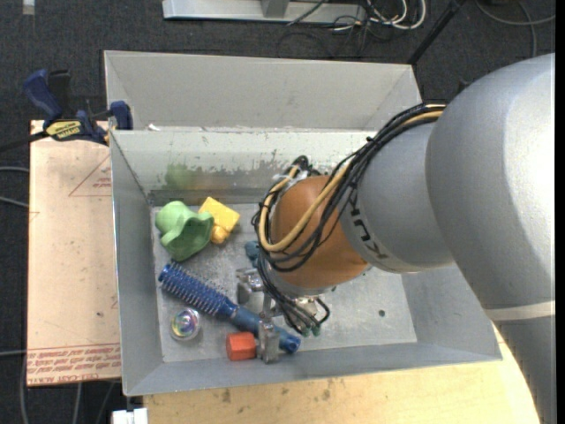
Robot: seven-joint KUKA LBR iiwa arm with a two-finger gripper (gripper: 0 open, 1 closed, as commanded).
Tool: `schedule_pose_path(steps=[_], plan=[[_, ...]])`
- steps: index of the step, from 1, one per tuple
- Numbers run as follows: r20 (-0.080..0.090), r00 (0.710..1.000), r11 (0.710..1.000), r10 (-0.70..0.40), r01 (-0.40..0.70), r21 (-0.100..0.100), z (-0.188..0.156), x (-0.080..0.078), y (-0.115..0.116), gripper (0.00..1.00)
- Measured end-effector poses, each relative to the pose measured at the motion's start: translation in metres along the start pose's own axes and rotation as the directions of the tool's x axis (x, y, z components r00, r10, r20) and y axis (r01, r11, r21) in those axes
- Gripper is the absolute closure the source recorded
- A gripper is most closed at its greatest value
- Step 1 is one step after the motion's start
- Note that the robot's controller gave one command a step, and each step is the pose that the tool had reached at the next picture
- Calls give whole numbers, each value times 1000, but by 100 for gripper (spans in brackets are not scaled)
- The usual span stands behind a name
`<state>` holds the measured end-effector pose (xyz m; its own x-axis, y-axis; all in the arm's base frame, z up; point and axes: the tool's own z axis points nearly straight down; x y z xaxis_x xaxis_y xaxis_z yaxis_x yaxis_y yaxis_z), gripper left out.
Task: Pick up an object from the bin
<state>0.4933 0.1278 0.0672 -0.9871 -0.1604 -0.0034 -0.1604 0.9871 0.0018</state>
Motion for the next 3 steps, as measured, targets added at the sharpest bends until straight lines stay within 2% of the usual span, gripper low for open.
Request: schedule_pose_path(steps=[1,2,3], plan=[[-1,988,988,156,-156,-1,-2,-18,52,0],[-2,987,987,160,-160,1,-2,-18,50,100],[3,1000,1000,25,-25,0,-52,-61,79,100]])
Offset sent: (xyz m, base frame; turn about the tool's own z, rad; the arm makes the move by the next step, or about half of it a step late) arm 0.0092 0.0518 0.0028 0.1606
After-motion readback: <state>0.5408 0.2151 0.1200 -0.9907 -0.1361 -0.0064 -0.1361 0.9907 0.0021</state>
